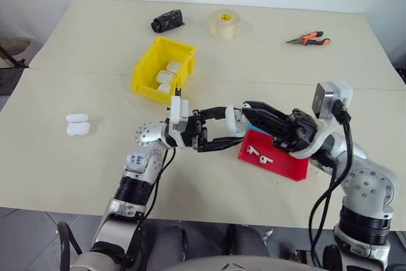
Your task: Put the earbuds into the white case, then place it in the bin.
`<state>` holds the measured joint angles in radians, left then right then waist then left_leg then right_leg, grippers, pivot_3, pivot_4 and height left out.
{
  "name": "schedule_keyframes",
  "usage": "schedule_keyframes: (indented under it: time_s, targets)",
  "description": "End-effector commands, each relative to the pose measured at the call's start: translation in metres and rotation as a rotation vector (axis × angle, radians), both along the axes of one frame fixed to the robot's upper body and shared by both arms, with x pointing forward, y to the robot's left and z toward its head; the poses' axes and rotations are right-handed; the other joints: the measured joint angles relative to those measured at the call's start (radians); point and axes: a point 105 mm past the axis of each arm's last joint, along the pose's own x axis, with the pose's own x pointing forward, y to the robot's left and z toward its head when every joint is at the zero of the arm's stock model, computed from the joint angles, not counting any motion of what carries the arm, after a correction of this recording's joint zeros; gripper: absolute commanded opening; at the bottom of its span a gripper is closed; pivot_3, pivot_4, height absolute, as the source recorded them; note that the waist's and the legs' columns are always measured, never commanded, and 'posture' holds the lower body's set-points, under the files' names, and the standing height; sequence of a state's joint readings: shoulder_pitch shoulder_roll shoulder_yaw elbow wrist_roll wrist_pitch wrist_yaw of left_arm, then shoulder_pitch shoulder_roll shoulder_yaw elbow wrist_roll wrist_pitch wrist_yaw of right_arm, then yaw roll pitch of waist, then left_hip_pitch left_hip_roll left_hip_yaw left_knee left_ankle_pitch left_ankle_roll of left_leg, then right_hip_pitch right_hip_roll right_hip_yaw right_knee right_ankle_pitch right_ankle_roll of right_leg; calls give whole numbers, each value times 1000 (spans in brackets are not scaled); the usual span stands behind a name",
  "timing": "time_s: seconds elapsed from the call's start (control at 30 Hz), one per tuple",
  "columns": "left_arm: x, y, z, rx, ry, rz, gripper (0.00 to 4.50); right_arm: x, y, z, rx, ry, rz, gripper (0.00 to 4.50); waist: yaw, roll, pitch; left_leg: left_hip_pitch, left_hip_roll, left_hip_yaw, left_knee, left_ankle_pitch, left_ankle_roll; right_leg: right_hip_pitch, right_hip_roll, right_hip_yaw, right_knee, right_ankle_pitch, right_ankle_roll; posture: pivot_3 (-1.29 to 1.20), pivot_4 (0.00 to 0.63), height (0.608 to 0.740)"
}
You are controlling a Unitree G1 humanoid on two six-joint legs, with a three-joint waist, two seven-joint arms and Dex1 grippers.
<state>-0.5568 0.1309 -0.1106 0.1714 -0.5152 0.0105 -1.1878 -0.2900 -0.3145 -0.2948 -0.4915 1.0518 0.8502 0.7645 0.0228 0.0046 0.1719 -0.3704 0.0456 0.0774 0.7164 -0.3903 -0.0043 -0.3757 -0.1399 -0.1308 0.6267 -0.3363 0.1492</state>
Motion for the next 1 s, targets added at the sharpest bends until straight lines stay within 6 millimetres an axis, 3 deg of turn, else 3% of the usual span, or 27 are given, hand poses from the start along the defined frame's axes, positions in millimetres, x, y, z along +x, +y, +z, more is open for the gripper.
schedule_keyframes:
  time_s: [0.03, 0.63, 1.0]
  targets:
    - [-1, -1, 15, -49, -22, -6, 2808, -9, 5, 7, 42, -43, -4, 520, -1, 0, 0, 0, 0, 0, 0, 0, 0, 0, 0, 0, 0, 0, 0, 0, 150, 740]
    - [3, 1, 29, -109, 12, 11, 2808, -7, 6, -15, 58, -25, -94, 520, -1, 0, 0, 0, 0, 0, 0, 0, 0, 0, 0, 0, 0, 0, 0, 0, 150, 740]
    - [5, 3, 32, -117, 12, 17, 2808, -4, -4, -27, 7, 16, -102, 520, 0, 0, 0, 0, 0, 0, 0, 0, 0, 0, 0, 0, 0, 0, 0, 0, 150, 740]
